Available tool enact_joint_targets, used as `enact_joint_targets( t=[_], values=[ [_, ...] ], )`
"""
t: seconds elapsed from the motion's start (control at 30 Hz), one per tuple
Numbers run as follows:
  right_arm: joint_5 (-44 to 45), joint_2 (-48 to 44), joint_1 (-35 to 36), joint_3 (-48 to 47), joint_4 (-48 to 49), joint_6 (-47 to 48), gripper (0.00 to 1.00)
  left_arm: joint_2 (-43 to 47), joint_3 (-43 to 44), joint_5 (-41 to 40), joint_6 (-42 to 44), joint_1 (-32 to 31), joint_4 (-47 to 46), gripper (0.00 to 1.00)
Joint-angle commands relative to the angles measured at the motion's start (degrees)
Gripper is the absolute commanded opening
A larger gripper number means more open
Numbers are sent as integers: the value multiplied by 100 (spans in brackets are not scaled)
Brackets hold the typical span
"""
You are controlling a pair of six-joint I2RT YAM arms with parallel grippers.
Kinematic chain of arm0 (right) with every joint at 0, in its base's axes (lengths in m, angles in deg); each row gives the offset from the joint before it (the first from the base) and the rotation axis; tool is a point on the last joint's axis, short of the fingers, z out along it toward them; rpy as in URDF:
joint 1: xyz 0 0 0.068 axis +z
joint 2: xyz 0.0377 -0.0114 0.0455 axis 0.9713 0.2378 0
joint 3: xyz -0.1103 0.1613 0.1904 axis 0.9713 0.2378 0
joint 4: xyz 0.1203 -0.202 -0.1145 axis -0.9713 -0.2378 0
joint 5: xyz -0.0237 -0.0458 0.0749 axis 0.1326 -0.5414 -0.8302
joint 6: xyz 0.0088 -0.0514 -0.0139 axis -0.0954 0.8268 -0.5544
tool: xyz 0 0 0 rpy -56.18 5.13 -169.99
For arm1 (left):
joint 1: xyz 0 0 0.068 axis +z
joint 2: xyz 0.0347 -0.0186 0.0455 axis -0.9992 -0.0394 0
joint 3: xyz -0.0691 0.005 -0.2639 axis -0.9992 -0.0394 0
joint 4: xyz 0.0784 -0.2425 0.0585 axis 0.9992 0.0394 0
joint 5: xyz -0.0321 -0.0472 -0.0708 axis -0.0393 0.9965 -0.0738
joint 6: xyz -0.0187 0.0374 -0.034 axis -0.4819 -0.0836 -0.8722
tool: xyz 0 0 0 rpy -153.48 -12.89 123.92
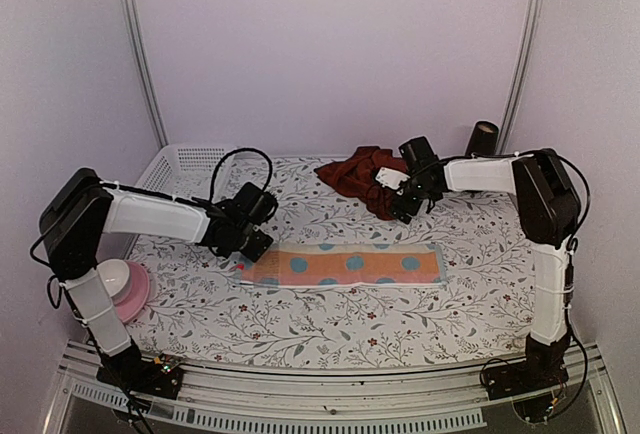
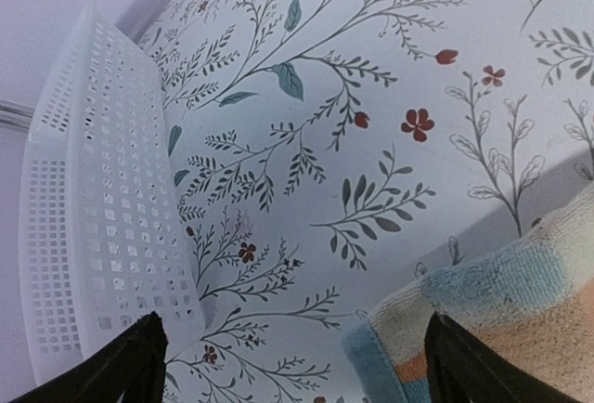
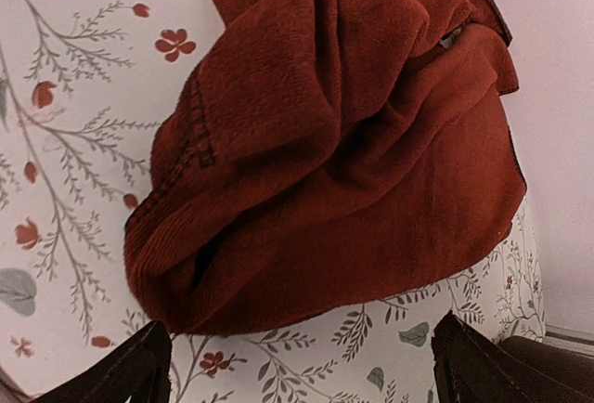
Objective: Roll the towels
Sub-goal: Move the towel to the center of the board.
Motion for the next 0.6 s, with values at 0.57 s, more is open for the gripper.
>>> enact_joint_targets(
  t=[0.57],
  values=[
    [3216, 2995, -715, -2993, 1781, 1112, 99, -624, -80, -541, 112, 80, 18, 97]
  ],
)
